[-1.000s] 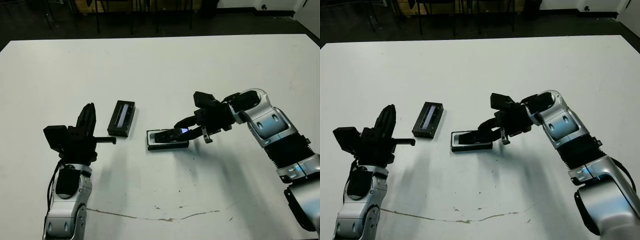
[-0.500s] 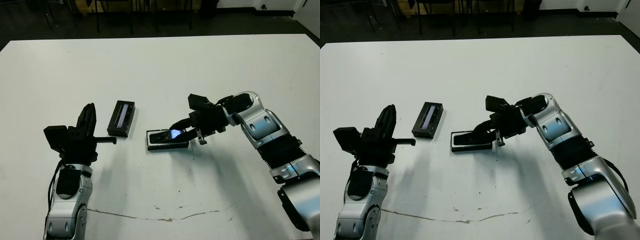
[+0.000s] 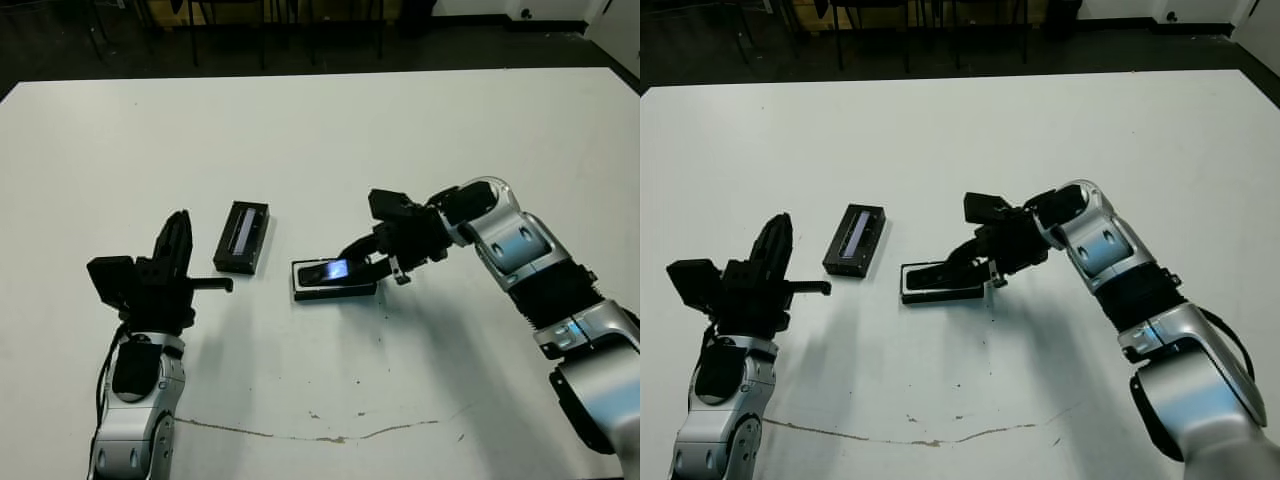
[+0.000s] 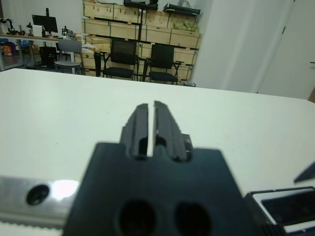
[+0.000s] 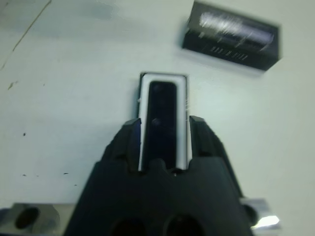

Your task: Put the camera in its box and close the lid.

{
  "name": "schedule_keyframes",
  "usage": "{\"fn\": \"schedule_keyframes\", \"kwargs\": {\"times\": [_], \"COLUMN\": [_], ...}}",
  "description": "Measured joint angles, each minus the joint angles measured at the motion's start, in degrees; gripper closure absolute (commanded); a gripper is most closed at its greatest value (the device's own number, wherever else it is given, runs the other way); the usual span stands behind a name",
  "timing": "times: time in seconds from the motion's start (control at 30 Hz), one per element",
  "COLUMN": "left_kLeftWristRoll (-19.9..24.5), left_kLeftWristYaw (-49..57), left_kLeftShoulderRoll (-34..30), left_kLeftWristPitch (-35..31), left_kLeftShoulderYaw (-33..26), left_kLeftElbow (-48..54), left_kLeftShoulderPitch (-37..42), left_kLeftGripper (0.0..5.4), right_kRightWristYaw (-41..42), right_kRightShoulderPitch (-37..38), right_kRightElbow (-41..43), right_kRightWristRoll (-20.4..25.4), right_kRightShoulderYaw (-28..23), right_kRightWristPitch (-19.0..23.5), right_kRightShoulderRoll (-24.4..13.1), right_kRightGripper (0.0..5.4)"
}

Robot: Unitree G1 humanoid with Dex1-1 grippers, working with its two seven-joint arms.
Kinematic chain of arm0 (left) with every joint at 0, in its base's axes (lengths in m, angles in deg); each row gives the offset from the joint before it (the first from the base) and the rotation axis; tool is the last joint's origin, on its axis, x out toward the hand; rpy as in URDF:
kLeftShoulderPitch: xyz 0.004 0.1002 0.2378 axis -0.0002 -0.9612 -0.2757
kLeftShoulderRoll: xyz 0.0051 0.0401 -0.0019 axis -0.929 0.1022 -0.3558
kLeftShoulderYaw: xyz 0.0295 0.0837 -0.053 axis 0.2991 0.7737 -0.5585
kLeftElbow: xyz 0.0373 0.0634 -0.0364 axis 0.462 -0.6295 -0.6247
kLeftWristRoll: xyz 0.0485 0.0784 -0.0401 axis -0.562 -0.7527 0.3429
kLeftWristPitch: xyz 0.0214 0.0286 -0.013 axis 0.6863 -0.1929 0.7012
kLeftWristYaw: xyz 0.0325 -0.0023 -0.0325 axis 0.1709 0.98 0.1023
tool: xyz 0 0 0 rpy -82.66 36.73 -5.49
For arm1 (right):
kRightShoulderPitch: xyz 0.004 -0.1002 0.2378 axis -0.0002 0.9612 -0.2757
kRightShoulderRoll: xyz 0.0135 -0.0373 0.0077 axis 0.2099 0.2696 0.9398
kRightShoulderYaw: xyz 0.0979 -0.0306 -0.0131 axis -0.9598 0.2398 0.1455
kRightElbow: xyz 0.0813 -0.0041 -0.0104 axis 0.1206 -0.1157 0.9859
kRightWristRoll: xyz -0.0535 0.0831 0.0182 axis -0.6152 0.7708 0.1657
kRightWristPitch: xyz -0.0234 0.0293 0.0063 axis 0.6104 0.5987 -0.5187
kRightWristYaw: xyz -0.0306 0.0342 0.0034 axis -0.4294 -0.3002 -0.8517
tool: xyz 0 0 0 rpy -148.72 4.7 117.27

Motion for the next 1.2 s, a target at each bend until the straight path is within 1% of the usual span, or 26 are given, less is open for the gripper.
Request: {"fn": "schedule_keyframes", "kwargs": {"times": [0.1, 0.27, 0.33, 0.4, 0.47, 0.53, 0.6, 0.63, 0.7, 0.8, 0.83, 0.9, 1.0, 1.1, 1.2], "left_kLeftWristRoll": [0.0, 0.0, 0.1, 0.1, 0.1, 0.0, -1.1, -2.0, -3.8, -6.3, -7.0, -8.4, -9.9, -11.1, -11.8], "left_kLeftWristYaw": [0.0, 0.0, 0.0, 0.0, -0.1, -0.2, -0.2, 0.0, 0.6, 2.1, 2.9, 4.0, 4.2, 3.7, 3.2], "left_kLeftShoulderRoll": [0.0, 0.0, 0.0, 0.0, -0.2, -0.7, -1.4, -1.7, -2.6, -3.1, -3.1, -3.2, -3.6, -4.7, -5.8], "left_kLeftWristPitch": [0.0, 0.0, 0.0, 0.0, 0.0, -0.1, -0.5, -1.2, -3.4, -7.9, -9.9, -13.9, -20.5, -27.1, -31.8], "left_kLeftShoulderYaw": [0.0, -0.1, -0.1, -0.1, -0.2, -0.3, -0.3, -0.2, -0.2, -0.1, -0.1, -0.1, 0.5, 1.8, 2.4], "left_kLeftElbow": [0.0, 0.0, 0.0, 0.0, 0.2, 0.9, 2.0, 3.2, 5.8, 10.5, 12.2, 15.6, 20.2, 22.8, 23.1], "left_kLeftShoulderPitch": [0.0, 0.0, 0.0, -0.1, -0.2, -0.3, -0.4, -0.6, -0.7, -0.6, -0.5, -0.3, 0.7, 2.9, 5.4], "left_kLeftGripper": [5.40, 5.40, 5.40, 5.40, 5.40, 5.40, 5.40, 5.40, 5.40, 5.40, 5.40, 5.40, 5.07, 4.58, 4.02], "right_kRightWristYaw": [-1.1, -6.9, -8.1, -8.9, -9.1, -9.4, -12.9, -16.6, -26.1, -40.5, -43.3, -46.8, -50.6, -53.2, -55.6], "right_kRightShoulderPitch": [-0.9, -0.8, -0.7, -0.5, -0.2, 0.2, 2.7, 5.1, 10.7, 19.6, 21.9, 24.6, 26.5, 27.7, 28.7], "right_kRightElbow": [0.3, 5.4, 7.1, 8.1, 8.9, 9.9, 12.5, 15.1, 21.2, 30.3, 32.1, 34.1, 36.5, 37.4, 37.5], "right_kRightWristRoll": [-0.2, -4.1, -4.3, -3.9, -2.6, -0.4, 2.2, 2.7, 1.8, -2.3, -3.5, -5.6, -6.6, -5.9, -5.6], "right_kRightShoulderYaw": [-1.8, -3.1, -3.8, -5.3, -6.9, -9.1, -12.6, -14.6, -17.3, -18.7, -18.5, -18.2, -18.2, -18.5, -18.9], "right_kRightWristPitch": [1.2, 2.3, 3.0, 3.5, 5.0, 7.2, 9.7, 10.9, 11.8, 11.5, 10.6, 9.1, 7.2, 6.4, 6.4], "right_kRightShoulderRoll": [-1.0, -4.4, -4.9, -5.2, -5.9, -6.5, -6.3, -5.8, -3.7, 0.6, 1.4, 1.8, 2.5, 3.8, 4.8], "right_kRightGripper": [2.52, 1.67, 1.32, 0.97, 0.62, 0.25, 0.01, 0.01, 0.15, 0.63, 0.82, 1.20, 1.75, 2.29, 2.84]}}
